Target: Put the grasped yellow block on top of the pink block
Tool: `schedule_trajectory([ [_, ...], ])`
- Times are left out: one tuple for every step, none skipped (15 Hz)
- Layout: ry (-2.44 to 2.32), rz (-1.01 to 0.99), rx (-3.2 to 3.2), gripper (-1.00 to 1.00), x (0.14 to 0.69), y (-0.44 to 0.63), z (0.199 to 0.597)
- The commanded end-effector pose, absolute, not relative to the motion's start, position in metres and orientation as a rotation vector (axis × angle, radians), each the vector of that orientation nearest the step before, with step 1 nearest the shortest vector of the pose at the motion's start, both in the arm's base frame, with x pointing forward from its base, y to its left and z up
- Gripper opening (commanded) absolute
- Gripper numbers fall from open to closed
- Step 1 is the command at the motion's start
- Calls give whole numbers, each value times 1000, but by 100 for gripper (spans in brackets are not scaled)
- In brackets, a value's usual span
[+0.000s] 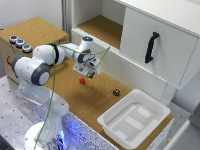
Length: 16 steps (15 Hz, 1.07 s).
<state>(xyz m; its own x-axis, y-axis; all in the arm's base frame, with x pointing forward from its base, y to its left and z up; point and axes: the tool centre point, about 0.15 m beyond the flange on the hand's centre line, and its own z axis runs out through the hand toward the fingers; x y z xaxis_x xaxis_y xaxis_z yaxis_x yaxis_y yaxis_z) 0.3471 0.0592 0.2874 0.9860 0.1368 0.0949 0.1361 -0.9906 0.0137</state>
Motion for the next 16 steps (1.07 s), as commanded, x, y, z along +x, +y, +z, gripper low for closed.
schedule_trajectory([
  [173, 192, 3122, -100, 333, 90, 268],
  [167, 191, 3121, -100, 335, 95, 266],
  [161, 178, 3124, -100, 339, 100, 261],
  [160, 183, 3120, -100, 342, 105, 258],
  [158, 178, 3126, -100, 348, 109, 253],
  [164, 176, 3121, -100, 352, 111, 250],
  [164, 160, 3116, -100, 359, 113, 245],
  [166, 153, 3111, -100, 363, 114, 242],
  [156, 152, 3111, -100, 367, 113, 238],
  [151, 153, 3116, -100, 370, 112, 234],
  [156, 159, 3125, -100, 375, 110, 228],
  [142, 161, 3118, -100, 380, 108, 223],
  [127, 160, 3120, -100, 383, 106, 221],
  [108, 157, 3115, -100, 387, 103, 221],
  [107, 156, 3115, -100, 389, 102, 221],
  [104, 149, 3112, -100, 390, 100, 220],
])
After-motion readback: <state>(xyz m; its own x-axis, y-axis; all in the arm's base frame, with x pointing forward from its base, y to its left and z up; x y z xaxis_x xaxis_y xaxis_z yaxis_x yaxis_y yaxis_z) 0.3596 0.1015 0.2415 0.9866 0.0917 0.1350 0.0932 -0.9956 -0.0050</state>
